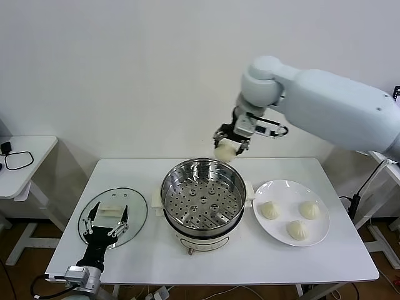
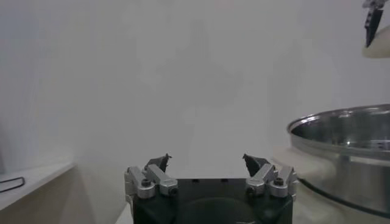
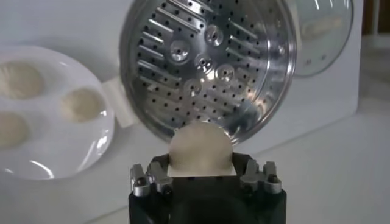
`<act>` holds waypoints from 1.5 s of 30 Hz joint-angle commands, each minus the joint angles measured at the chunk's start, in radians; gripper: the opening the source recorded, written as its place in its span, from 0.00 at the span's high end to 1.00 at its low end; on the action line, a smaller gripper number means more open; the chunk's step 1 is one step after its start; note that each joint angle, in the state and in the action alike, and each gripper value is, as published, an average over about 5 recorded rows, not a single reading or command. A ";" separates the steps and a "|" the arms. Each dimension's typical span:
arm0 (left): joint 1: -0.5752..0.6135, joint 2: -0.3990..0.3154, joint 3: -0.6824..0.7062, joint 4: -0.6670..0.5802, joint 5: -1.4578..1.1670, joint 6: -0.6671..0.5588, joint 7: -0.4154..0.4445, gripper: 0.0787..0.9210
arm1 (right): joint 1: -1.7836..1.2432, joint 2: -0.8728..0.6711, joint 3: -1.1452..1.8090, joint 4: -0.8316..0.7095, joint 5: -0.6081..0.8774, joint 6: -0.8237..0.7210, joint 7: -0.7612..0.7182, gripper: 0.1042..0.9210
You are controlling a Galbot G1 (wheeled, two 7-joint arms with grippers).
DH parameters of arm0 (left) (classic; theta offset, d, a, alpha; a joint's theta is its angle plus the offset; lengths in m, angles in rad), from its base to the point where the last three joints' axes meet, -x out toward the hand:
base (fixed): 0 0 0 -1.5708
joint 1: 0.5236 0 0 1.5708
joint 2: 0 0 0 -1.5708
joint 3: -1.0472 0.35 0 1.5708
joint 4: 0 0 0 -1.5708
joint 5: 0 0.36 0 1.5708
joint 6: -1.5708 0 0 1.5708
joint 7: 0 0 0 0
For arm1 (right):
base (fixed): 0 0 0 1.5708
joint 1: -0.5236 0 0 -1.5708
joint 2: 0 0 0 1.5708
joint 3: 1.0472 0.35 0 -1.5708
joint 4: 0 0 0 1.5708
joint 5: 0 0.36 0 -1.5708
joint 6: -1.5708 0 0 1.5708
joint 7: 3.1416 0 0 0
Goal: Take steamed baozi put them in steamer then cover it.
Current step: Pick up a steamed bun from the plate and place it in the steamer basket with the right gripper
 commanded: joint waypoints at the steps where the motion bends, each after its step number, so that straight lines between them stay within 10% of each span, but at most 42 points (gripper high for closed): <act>1: 0.001 0.005 -0.031 0.004 -0.005 0.000 0.005 0.12 | -0.109 0.132 -0.015 -0.112 -0.052 0.075 0.017 0.27; 33: 0.006 0.000 -0.036 0.001 -0.004 -0.006 0.011 0.12 | -0.256 0.199 0.036 -0.249 -0.244 0.114 0.115 0.22; 45: 0.010 -0.005 -0.062 -0.012 -0.009 -0.004 0.013 0.12 | -0.130 0.021 0.091 -0.108 0.038 -0.034 0.051 0.12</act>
